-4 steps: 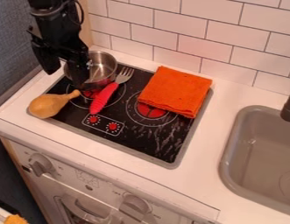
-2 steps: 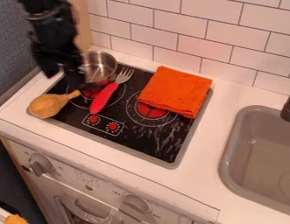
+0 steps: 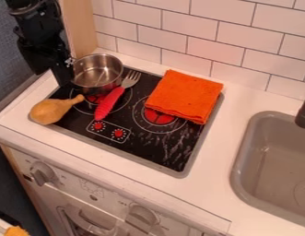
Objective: Placed the chicken on the orange cloth at the right upper side of the burner
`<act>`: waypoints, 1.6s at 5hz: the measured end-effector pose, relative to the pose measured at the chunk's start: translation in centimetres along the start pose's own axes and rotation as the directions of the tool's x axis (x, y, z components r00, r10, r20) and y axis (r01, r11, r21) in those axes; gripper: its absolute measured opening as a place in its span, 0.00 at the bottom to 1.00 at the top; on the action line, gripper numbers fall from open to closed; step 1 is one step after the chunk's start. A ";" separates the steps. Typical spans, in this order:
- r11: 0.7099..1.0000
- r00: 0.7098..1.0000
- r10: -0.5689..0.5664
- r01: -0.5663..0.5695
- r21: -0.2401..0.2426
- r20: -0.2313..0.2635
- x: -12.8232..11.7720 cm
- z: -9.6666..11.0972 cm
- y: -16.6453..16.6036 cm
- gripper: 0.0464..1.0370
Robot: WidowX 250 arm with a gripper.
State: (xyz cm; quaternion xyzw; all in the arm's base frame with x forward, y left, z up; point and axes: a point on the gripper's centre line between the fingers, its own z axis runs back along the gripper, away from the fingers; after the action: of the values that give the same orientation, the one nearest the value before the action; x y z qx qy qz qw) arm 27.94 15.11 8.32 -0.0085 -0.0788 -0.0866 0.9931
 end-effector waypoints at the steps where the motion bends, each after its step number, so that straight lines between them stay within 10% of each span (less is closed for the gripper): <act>1: 0.999 0.999 0.034 -0.034 0.008 -0.025 0.0 -1.7 0.4 0.96; 6: 0.993 0.988 0.084 -0.072 0.095 -0.128 -0.6 -6.8 0.8 0.91; 8: 0.993 0.987 0.066 -0.051 0.102 -0.145 -0.9 -7.2 0.3 0.32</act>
State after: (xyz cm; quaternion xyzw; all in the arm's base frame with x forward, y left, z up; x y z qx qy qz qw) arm 28.18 15.30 1.03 0.0444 -0.0087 -0.0536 0.9975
